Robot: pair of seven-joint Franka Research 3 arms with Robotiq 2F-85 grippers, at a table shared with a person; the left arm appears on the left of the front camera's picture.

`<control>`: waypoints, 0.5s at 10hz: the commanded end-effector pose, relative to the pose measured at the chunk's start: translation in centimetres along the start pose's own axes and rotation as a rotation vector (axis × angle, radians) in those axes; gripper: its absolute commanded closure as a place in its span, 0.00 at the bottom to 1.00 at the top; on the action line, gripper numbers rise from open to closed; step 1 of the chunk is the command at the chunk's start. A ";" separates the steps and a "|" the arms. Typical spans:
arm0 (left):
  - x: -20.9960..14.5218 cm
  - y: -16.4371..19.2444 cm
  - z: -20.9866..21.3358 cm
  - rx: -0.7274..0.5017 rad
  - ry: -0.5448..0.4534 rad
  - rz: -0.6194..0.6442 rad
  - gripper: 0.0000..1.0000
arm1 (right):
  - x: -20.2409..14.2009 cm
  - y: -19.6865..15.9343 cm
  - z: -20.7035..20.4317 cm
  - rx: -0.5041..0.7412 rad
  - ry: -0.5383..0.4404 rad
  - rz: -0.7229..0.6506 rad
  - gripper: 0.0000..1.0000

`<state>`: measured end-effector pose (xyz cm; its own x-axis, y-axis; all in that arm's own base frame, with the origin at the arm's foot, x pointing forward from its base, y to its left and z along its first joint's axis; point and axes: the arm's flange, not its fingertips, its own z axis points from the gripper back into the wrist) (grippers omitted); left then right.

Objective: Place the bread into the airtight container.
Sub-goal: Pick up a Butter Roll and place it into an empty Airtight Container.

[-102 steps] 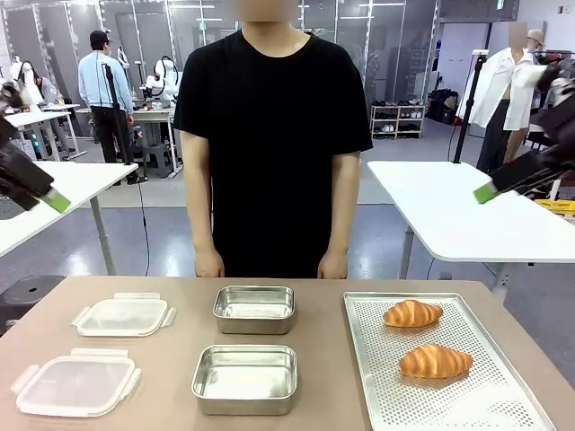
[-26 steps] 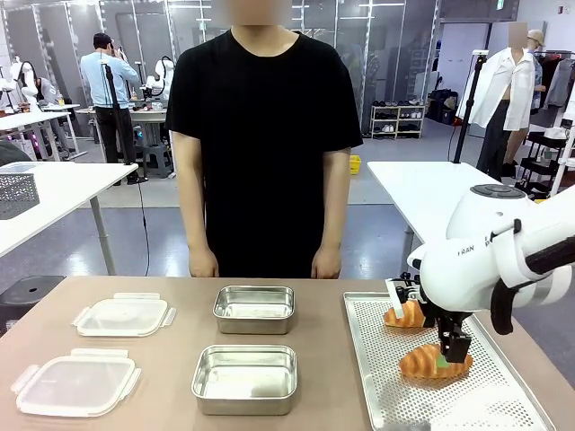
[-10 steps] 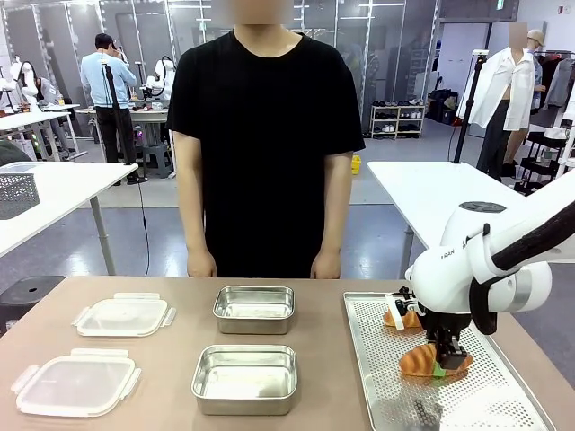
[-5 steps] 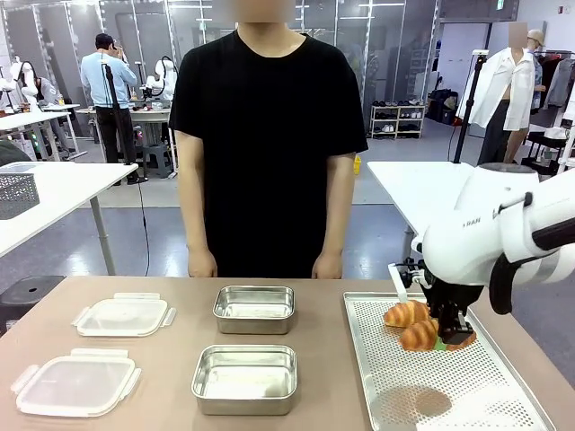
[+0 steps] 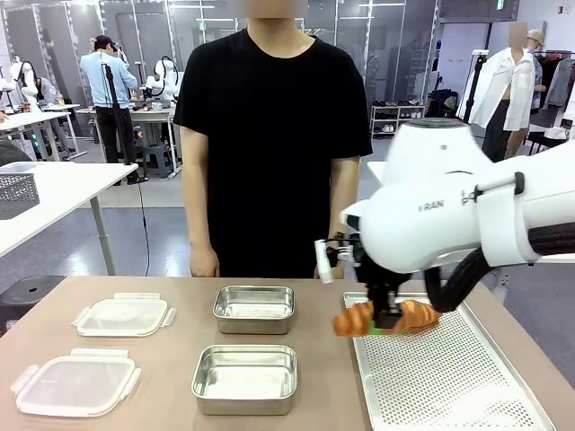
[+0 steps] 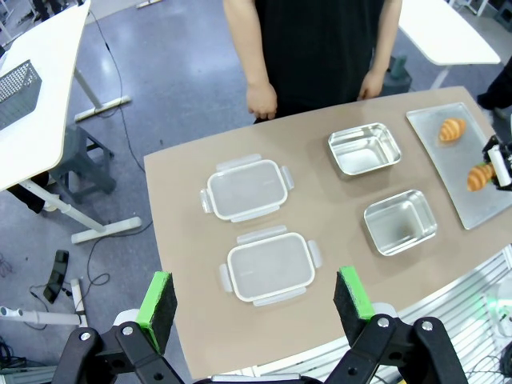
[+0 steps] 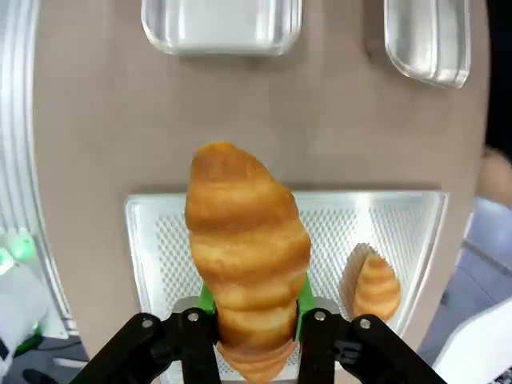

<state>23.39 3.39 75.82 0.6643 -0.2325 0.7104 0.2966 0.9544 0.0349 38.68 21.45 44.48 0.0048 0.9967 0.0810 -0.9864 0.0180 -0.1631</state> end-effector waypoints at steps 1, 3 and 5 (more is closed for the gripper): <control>0.0 -0.1 0.1 0.006 0.001 0.001 0.00 | 3.9 -0.2 0.1 0.018 0.006 -0.026 0.59; 0.0 -0.1 0.1 0.006 0.001 0.001 0.00 | 9.2 1.3 -0.5 0.043 0.004 0.008 0.59; 0.0 -0.1 0.1 0.006 0.001 0.001 0.00 | 13.2 2.7 -1.8 0.048 -0.016 -0.015 0.59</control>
<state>23.39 3.40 75.82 0.6643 -0.2324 0.7104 0.2968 0.9543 0.0347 35.92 33.23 43.73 -0.0254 0.9952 0.0949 -0.9926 -0.0139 -0.1204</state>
